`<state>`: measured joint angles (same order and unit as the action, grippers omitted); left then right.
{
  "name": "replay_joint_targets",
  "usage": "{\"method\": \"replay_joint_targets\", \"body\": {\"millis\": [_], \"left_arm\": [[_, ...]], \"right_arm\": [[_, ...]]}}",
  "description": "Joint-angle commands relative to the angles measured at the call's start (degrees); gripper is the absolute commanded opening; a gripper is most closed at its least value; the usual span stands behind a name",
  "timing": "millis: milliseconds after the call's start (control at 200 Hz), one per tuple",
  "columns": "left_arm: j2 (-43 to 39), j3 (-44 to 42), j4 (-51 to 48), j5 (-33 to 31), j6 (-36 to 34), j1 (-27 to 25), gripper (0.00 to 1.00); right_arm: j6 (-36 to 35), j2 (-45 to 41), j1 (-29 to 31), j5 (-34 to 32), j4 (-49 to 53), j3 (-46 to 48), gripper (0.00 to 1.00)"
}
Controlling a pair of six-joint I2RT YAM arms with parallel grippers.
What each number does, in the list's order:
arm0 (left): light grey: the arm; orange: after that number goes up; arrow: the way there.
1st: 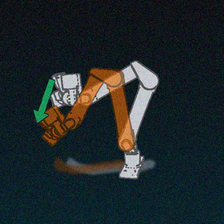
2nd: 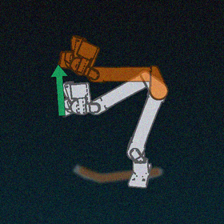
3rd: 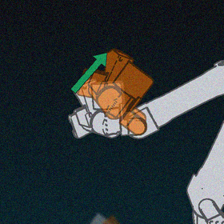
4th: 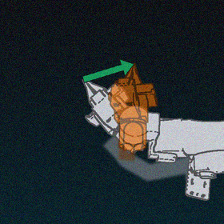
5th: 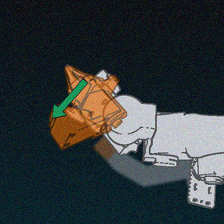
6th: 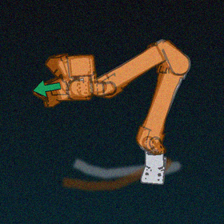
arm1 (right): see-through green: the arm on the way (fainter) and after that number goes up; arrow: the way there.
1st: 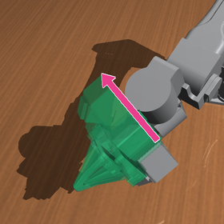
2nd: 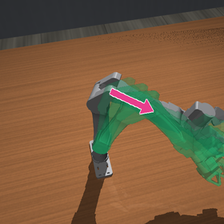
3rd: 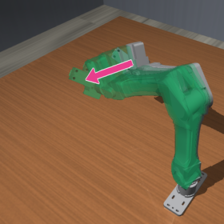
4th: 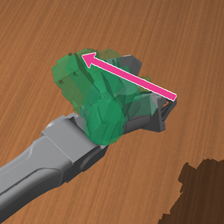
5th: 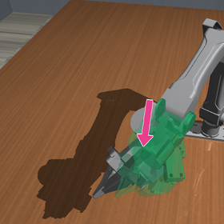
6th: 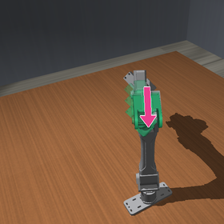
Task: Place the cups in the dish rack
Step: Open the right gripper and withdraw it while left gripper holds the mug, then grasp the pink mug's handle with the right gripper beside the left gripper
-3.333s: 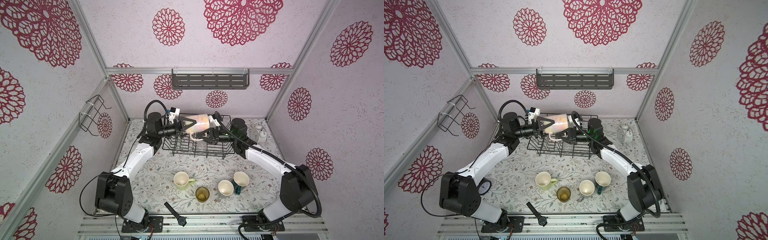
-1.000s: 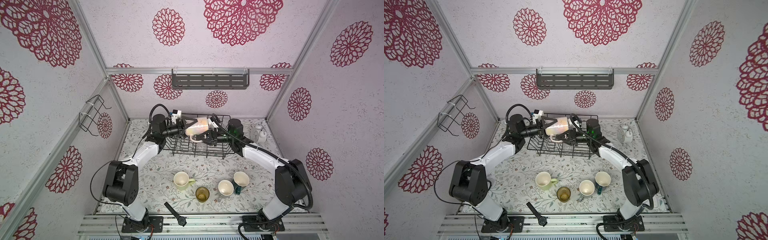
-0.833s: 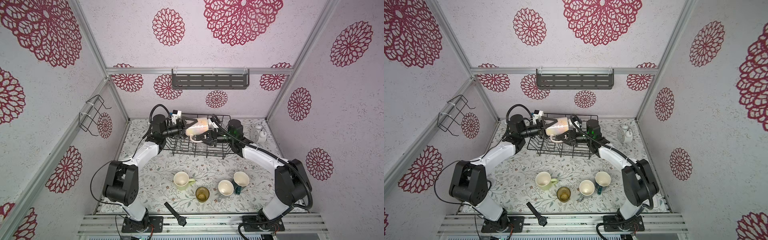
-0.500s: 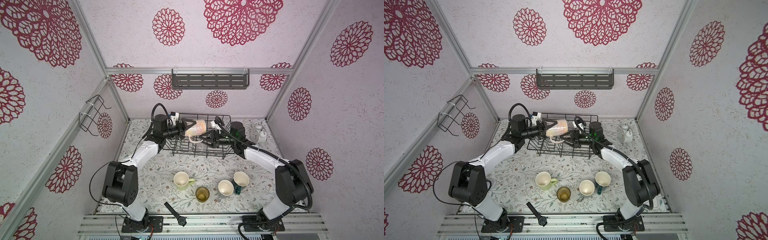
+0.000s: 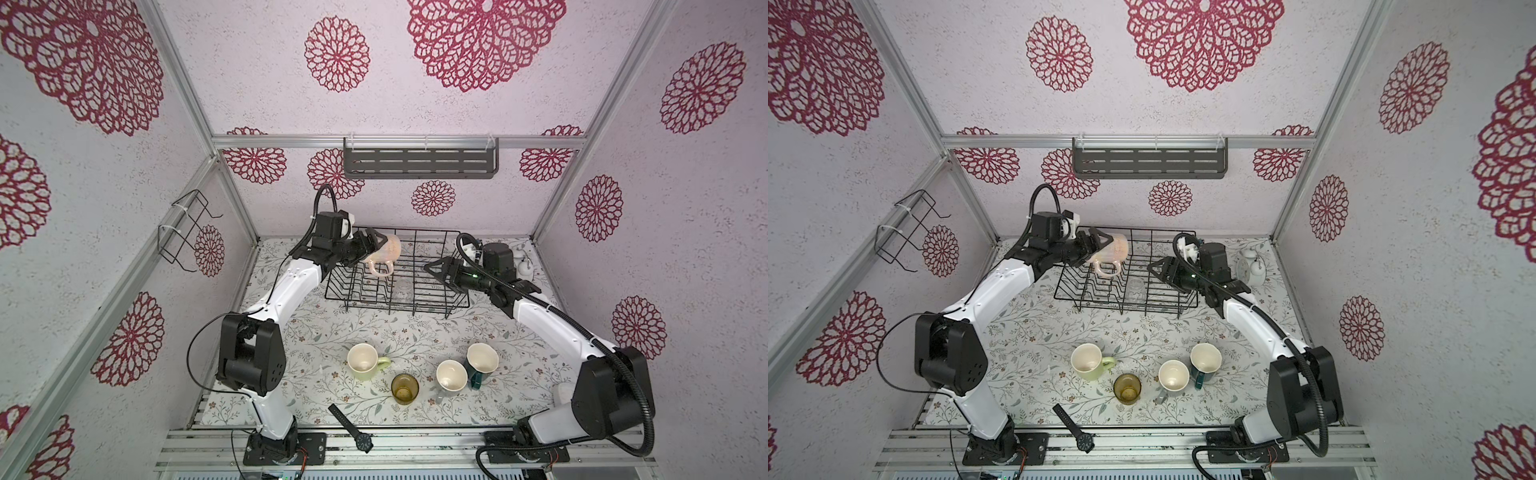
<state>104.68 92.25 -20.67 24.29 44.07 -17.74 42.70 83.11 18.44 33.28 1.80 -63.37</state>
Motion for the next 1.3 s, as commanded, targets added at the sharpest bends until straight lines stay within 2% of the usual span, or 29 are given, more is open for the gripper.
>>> {"method": "replay_joint_targets", "body": {"millis": [0,115,200,325,450,580,756,841,966,1071,1296], "left_arm": [[2.62,6.97,-5.96,-6.44,-6.96,-2.03,0.74],[6.79,13.06,-10.55,-10.44,-9.70,-3.30,0.74],[10.63,16.43,-12.28,-11.06,-9.27,-3.55,0.74],[13.33,19.27,-12.73,-9.34,-5.45,-3.76,0.72],[13.02,20.41,-12.88,-8.64,0.92,-3.84,0.70],[10.03,17.66,-10.78,-10.63,9.07,-4.20,0.70],[3.25,8.61,-1.16,-8.60,19.64,-4.19,0.70],[0.71,5.99,2.57,-6.97,22.06,-4.15,0.70],[-1.61,5.56,1.27,-5.74,23.39,-4.24,0.70],[-3.93,2.83,2.43,-6.24,25.92,-4.49,0.70],[-7.55,-2.86,5.46,-6.66,30.62,-4.92,0.68]], "right_arm": [[-8.12,-1.81,-0.75,-7.89,7.29,-2.25,0.72],[-11.60,-2.14,-1.00,-12.86,9.69,-2.94,0.72],[-15.92,-2.41,-1.04,-16.63,9.93,-3.33,0.70],[-24.82,-1.84,0.77,-16.91,4.86,-3.07,0.65],[-35.74,-1.04,6.88,-19.28,0.14,-2.98,0.64],[-51.17,-0.08,14.63,-24.18,-3.72,-2.28,0.65],[-65.52,1.38,21.83,-26.92,-15.35,1.81,0.66],[-69.68,2.93,23.57,-29.26,-17.16,1.79,0.66],[-75.92,4.87,25.14,-33.30,-15.21,0.05,0.68],[-77.70,7.13,25.33,-35.67,-13.20,-2.48,0.69],[-83.15,9.57,26.42,-44.66,-20.12,-2.38,0.64]]}}
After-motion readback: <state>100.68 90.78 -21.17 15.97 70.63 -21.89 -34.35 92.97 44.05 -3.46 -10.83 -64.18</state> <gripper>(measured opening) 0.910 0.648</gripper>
